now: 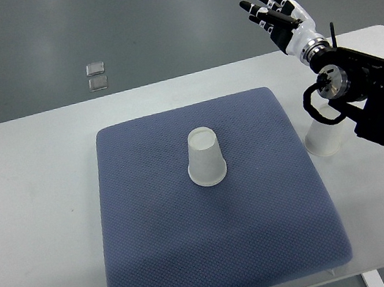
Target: Stack paper cups
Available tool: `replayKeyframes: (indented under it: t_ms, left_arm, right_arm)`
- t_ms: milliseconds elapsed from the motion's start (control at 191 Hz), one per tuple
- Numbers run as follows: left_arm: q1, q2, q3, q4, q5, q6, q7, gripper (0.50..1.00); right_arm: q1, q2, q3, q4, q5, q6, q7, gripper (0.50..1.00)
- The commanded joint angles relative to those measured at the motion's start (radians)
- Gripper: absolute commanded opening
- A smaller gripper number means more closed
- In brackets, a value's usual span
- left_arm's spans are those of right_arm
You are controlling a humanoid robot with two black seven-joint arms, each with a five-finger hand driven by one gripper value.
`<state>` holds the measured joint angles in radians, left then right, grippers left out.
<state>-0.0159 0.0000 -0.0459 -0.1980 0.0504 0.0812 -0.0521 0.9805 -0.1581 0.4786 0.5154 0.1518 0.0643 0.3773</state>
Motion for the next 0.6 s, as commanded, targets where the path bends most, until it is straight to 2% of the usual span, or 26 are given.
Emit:
replayKeyframes:
  t_ms: [0,596]
  left_arm:
    - [0.001,0.0,0.0,0.0,0.0,0.0,0.0,1.0]
    - [0.002,0.0,-0.002,0.023,0.0,0.005,0.0,1.0]
  right_arm:
    - [0.0,0.0,0.0,0.0,0.0,0.0,0.0,0.915]
    - [0.006,-0.003,0.002,-0.001,0.0,-0.001,0.0,0.915]
